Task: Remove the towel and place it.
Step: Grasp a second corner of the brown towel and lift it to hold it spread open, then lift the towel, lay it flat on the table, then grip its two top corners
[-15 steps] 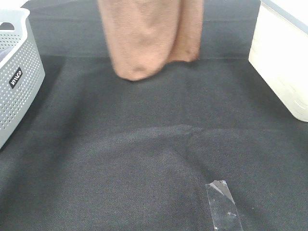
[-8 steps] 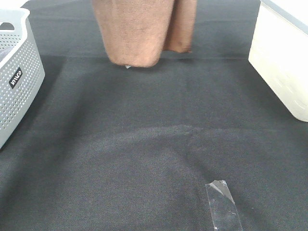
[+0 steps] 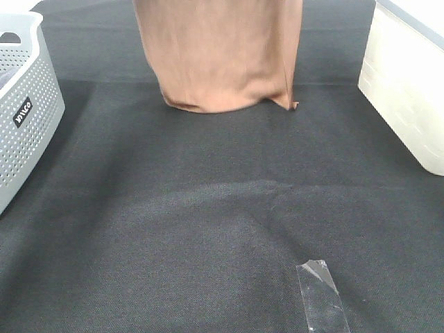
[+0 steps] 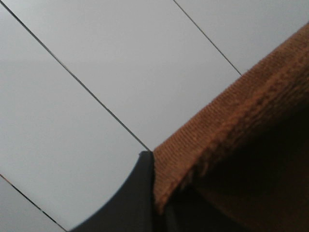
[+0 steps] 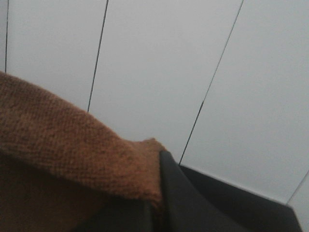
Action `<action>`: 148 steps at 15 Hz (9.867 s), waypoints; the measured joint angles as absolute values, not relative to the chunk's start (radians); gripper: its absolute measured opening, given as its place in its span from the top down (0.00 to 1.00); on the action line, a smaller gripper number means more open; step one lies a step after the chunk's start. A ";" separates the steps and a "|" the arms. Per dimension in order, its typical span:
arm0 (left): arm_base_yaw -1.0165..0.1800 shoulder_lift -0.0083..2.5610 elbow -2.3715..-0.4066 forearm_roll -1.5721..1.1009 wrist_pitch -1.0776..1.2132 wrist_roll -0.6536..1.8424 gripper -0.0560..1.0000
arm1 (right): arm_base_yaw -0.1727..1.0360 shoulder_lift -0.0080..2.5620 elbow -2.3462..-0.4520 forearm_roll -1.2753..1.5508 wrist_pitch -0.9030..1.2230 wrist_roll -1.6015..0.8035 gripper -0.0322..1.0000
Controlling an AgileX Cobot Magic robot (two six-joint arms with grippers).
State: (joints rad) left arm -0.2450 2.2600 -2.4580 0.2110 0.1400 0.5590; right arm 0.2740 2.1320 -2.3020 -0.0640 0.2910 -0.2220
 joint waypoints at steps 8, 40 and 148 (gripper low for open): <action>-0.288 2.209 -2.459 0.088 1.046 0.664 0.95 | 0.273 2.110 -2.302 0.095 0.966 -0.224 0.97; -0.308 1.092 -0.952 -0.285 1.151 0.417 0.95 | 0.289 1.182 -1.057 0.309 1.209 -0.271 0.97; -0.288 2.628 -2.267 -0.405 0.937 0.195 0.18 | 0.014 2.502 -2.000 0.492 0.928 -0.356 0.19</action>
State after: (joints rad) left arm -0.2880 2.6280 -2.2670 -0.4050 0.9370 0.1950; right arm 0.0140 2.5020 -2.0000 0.4920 0.9280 -0.3560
